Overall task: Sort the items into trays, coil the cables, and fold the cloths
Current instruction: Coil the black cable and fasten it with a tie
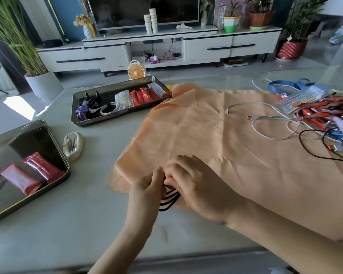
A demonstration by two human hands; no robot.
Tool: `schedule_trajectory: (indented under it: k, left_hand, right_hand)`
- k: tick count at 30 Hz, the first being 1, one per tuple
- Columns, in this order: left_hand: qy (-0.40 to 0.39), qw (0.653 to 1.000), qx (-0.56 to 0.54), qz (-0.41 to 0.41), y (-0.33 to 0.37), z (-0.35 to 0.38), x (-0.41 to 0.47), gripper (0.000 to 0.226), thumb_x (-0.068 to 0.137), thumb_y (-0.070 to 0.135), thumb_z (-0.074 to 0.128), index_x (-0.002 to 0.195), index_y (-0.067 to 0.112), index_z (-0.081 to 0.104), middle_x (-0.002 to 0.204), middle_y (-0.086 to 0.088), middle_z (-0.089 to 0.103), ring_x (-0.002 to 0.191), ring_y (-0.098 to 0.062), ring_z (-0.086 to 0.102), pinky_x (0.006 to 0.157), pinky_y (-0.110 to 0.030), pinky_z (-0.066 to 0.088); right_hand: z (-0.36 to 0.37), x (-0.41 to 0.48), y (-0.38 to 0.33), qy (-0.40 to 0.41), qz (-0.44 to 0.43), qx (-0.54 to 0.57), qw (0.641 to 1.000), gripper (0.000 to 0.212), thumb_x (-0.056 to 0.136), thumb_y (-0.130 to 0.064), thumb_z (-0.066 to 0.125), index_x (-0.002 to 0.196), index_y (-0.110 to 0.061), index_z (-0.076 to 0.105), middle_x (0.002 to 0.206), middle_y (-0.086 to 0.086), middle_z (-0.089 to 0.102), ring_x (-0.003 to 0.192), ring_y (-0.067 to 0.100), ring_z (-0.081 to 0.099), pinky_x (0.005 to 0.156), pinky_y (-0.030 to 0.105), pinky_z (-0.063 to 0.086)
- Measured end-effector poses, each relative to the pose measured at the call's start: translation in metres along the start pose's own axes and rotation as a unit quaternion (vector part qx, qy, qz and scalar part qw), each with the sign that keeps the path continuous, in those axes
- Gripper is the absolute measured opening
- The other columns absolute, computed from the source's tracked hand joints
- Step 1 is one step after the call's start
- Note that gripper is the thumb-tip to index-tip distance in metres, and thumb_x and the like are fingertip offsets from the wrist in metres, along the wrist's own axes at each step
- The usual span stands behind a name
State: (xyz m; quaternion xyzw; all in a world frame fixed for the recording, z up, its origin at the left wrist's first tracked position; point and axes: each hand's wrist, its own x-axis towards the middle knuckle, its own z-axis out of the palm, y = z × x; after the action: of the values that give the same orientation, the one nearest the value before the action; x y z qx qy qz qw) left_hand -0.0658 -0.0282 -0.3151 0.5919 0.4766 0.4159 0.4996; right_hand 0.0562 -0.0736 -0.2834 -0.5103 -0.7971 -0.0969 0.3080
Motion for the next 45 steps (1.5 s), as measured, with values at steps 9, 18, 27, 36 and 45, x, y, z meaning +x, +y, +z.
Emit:
schedule_trajectory:
  k: [9, 18, 27, 36, 45]
  left_hand:
    - [0.001, 0.992, -0.107, -0.072, 0.008, -0.014, 0.010, 0.042, 0.092, 0.026, 0.048, 0.065, -0.007, 0.048, 0.061, -0.010, 0.042, 0.065, -0.022, 0.041, 0.069, -0.036, 0.033]
    - [-0.136, 0.961, -0.193, -0.142, 0.018, -0.033, 0.022, 0.027, 0.089, 0.031, 0.059, 0.070, 0.015, 0.071, 0.050, 0.007, 0.040, 0.050, -0.007, 0.044, 0.047, -0.013, 0.036]
    - [0.011, 0.932, -0.304, -0.196, 0.032, -0.072, 0.071, 0.033, 0.093, 0.045, 0.046, 0.087, 0.015, 0.059, 0.062, 0.001, 0.058, 0.066, -0.013, 0.059, 0.078, -0.032, 0.042]
    - [0.127, 0.941, -0.236, -0.207, 0.022, -0.103, 0.094, 0.013, 0.093, 0.013, 0.046, 0.080, 0.017, 0.049, 0.092, -0.002, 0.057, 0.089, -0.016, 0.060, 0.082, -0.031, 0.046]
    - [0.113, 0.961, -0.175, -0.180, 0.019, -0.107, 0.104, 0.010, 0.085, 0.019, 0.052, 0.078, 0.012, 0.048, 0.084, -0.004, 0.053, 0.084, -0.018, 0.057, 0.079, -0.032, 0.044]
  right_hand:
    - [0.019, 0.000, 0.000, 0.038, -0.016, 0.122, 0.992, 0.021, 0.091, -0.010, 0.055, 0.102, 0.002, 0.069, 0.099, 0.012, 0.065, 0.085, 0.023, 0.065, 0.076, 0.034, 0.053]
    - [0.020, 0.015, 0.005, -0.004, 0.306, 0.444, 0.842, 0.027, 0.079, -0.035, 0.064, 0.104, -0.027, 0.061, 0.093, -0.010, 0.068, 0.084, 0.010, 0.064, 0.074, 0.022, 0.051]
    - [0.056, 0.102, 0.011, -0.004, 0.278, 0.438, 0.855, 0.030, 0.092, -0.002, 0.051, 0.106, -0.027, 0.056, 0.078, 0.013, 0.059, 0.050, 0.007, 0.047, 0.046, 0.022, 0.040]
    - [0.154, 0.250, 0.060, 0.073, 0.378, 0.366, 0.847, 0.021, 0.092, -0.002, 0.045, 0.111, -0.009, 0.050, 0.081, -0.001, 0.051, 0.045, 0.008, 0.046, 0.036, 0.015, 0.037]
    - [0.218, 0.292, 0.085, -0.081, 0.324, -0.053, 0.941, 0.027, 0.094, -0.022, 0.051, 0.114, -0.007, 0.061, 0.130, 0.014, 0.041, 0.112, 0.029, 0.048, 0.083, 0.029, 0.039]
